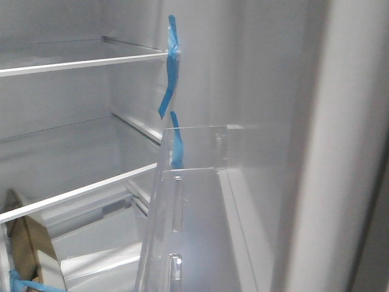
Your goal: Close fridge door
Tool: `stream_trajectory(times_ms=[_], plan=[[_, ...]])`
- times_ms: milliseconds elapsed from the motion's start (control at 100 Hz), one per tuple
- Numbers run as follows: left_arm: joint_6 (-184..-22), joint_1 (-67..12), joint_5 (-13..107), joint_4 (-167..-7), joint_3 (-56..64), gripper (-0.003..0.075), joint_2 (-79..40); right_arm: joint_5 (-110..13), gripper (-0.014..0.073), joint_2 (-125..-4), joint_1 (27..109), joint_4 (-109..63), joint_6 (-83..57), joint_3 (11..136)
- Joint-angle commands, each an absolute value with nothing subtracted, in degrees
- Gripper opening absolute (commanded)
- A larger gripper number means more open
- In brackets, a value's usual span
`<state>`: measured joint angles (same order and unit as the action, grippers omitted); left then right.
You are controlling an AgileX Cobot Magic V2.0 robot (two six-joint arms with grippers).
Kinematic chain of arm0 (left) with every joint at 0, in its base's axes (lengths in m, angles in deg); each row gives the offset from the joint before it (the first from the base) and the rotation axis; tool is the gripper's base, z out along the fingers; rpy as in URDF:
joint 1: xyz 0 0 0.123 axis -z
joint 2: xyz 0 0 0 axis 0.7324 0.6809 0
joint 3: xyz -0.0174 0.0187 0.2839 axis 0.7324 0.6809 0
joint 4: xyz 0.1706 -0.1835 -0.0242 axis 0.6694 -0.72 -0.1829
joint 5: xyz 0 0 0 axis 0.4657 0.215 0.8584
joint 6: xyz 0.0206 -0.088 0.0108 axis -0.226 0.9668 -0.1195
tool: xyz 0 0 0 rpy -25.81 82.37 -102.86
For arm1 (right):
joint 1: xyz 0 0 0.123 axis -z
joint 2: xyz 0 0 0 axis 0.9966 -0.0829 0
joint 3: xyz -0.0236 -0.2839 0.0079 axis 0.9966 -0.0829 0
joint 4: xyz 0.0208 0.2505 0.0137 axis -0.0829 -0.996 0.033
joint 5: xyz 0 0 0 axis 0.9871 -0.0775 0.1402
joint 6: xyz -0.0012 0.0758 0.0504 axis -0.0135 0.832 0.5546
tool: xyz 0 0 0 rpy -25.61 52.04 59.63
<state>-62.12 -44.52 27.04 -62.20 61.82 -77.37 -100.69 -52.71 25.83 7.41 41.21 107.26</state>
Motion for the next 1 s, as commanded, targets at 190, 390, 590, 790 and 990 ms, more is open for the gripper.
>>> stream_trajectory(times_ms=[190, 390, 590, 790, 990], plan=[[-61.8, -44.3, 22.9, -62.6, 63.8, -0.0020, -78.5, -90.1, -0.0044, -57.6, 25.8, 2.0, 35.7, 108.2], [-61.8, -44.3, 22.9, -62.6, 63.8, -0.0020, -78.5, -85.7, -0.0044, -62.9, 25.8, 0.0, 32.2, 108.2], [-61.8, -44.3, 22.9, -62.6, 63.8, -0.0020, -78.5, -77.7, -0.0044, -67.8, 25.8, -1.3, 29.9, 108.2], [-61.8, -44.3, 22.9, -62.6, 63.8, -0.0020, -78.5, -69.4, -0.0044, -72.5, 25.8, -1.3, 27.0, 108.2], [-61.8, -44.3, 22.9, -62.6, 63.8, -0.0020, -78.5, -63.1, -0.0044, -77.7, 25.8, -1.3, 23.4, 108.2]])
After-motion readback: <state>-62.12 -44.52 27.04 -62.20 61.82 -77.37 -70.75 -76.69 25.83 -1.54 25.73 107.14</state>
